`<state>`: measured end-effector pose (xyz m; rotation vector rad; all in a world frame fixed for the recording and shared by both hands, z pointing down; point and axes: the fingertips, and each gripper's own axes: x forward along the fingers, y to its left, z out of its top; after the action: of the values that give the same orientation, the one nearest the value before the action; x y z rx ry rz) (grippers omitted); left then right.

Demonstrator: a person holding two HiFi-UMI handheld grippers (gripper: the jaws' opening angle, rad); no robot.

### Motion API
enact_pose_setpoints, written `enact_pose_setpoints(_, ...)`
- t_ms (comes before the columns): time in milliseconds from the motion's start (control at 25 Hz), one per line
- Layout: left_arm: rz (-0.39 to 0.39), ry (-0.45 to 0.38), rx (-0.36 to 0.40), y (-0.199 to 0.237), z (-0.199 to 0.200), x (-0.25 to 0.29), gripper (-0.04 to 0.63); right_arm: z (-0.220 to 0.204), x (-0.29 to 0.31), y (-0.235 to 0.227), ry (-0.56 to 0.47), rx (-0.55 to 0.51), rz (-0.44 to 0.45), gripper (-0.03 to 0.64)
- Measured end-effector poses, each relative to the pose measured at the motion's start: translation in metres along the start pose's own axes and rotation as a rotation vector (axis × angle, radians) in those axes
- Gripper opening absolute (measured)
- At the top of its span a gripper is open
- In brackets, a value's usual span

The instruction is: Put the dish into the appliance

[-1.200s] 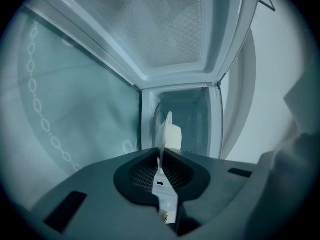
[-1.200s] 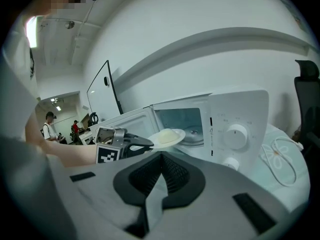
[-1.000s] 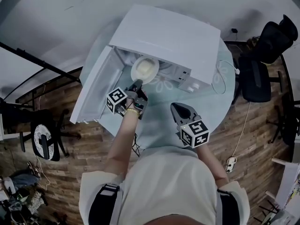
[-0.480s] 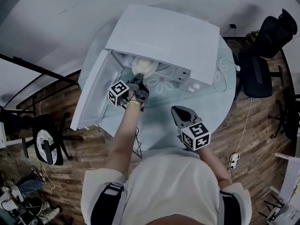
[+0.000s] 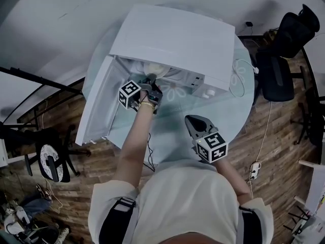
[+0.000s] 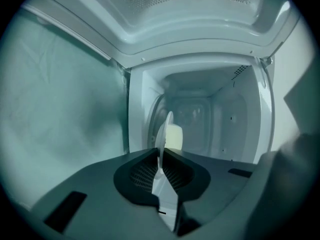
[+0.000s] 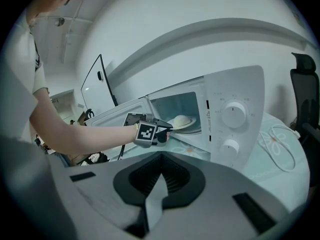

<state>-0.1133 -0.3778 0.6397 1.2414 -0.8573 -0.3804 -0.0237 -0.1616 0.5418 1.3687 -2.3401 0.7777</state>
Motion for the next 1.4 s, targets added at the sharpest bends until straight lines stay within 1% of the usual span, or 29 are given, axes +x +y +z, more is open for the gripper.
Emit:
enact_pose_setpoints(440,0.045,0.021,0.025,0.003,0.000,0.015,0.032,-0.003,0.001,0.001,0.005,0.006,-0.002,0.006)
enact_pose_setpoints(760,0.076,0.031,0.099,-0.002,-0.001,0.014,0.034,-0.002,0.003,0.007,0.005,-0.001,0.009,0.006)
enact_pose_setpoints(920,0.081,0.032,0.082,-0.001,-0.003,0.013,0.055,-0.002,0.002,0.007,0.002,-0.001,0.009,0.006)
enact_pose_setpoints(1040,0.092,0.036,0.091,0.000,-0.005,0.013,0.090,-0.003,0.001,0.008,-0.001,-0.002,0.009,0.006)
enact_pose_setpoints(1080,0.101,0.039,0.091,0.002,-0.006,0.012,0.118,-0.003,0.000,0.009,-0.002,-0.002,0.009,0.006)
enact_pose_setpoints(1120,0.107,0.043,0.084,0.004,-0.007,0.012,0.126,-0.003,0.000,0.009,-0.003,-0.002,0.009,0.006)
enact_pose_setpoints(1240,0.110,0.047,0.042,0.013,-0.011,0.008,0.126,-0.004,-0.002,0.010,-0.004,-0.003,0.010,0.006)
enact_pose_setpoints(1400,0.102,0.046,0.025,0.017,-0.013,0.003,0.126,-0.006,-0.004,0.010,-0.004,-0.004,0.010,0.006)
